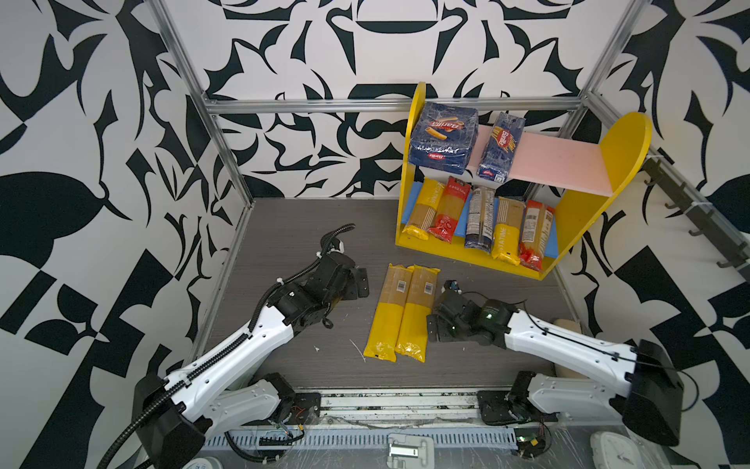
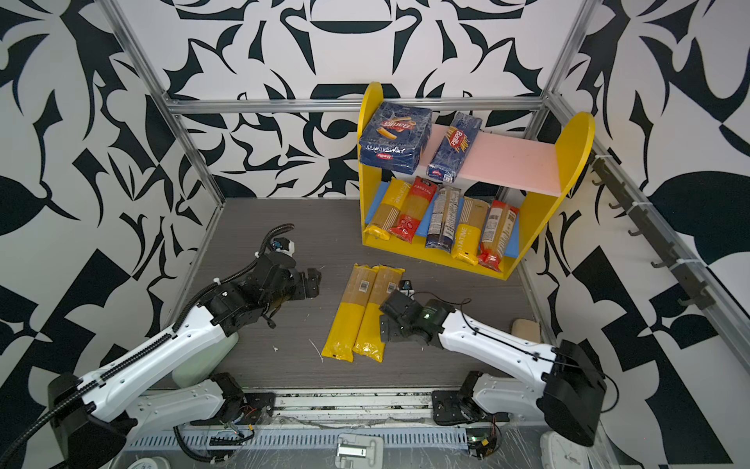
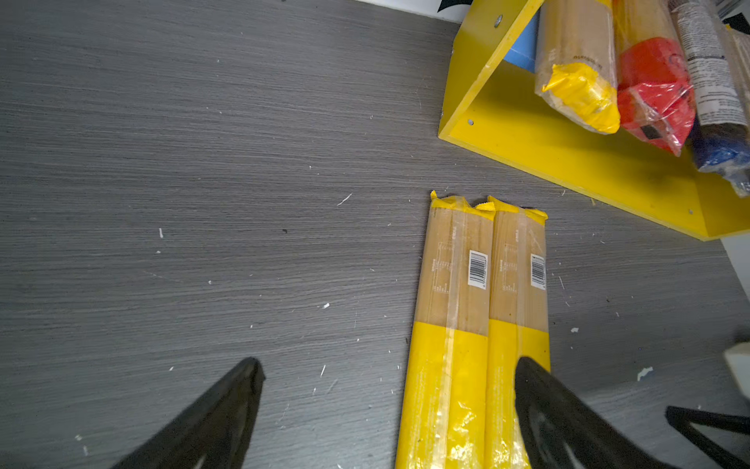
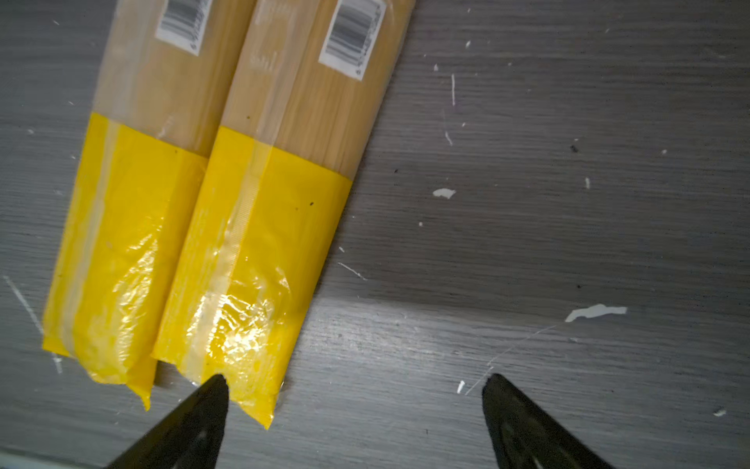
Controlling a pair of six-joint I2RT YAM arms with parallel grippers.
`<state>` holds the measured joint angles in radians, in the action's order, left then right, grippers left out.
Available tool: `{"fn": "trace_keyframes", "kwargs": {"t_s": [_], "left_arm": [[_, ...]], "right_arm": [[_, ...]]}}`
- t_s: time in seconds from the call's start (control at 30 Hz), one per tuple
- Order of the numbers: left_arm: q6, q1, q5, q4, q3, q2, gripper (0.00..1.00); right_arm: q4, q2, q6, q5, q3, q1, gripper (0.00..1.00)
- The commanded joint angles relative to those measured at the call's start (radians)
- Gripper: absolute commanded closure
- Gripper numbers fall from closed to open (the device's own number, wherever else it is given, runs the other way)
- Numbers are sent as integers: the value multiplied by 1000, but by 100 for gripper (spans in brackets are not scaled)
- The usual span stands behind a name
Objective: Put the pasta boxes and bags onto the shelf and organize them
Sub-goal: 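Lower the right gripper over the yellow end of the nearer spaghetti bag, then close the right gripper on the yellow end of the spaghetti bag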
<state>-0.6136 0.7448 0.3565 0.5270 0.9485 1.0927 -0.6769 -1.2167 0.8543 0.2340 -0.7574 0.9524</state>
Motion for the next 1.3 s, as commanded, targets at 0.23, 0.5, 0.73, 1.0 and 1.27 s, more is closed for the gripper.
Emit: {"fn": "trace_keyframes", "kwargs": {"t_s": [0.23, 0.5, 0.73, 1.0, 1.27], "left_arm": [[20, -63, -79, -41, -25, -26, 1], [15, -77, -75, -19, -55, -70, 1], [12, -85, -74, -4, -71, -93, 1], [8, -88, -75, 7, -87, -123, 1], [9, -91, -74, 14, -99, -148, 1]], "right_arm": [[121, -154, 195, 140, -25, 106, 0], [247, -227, 240, 85, -3, 149, 0], [255, -302, 275, 88, -19, 175, 0], [309, -334, 318, 98, -15, 216, 0], [231, -352, 359, 155, -76, 258, 0]]}}
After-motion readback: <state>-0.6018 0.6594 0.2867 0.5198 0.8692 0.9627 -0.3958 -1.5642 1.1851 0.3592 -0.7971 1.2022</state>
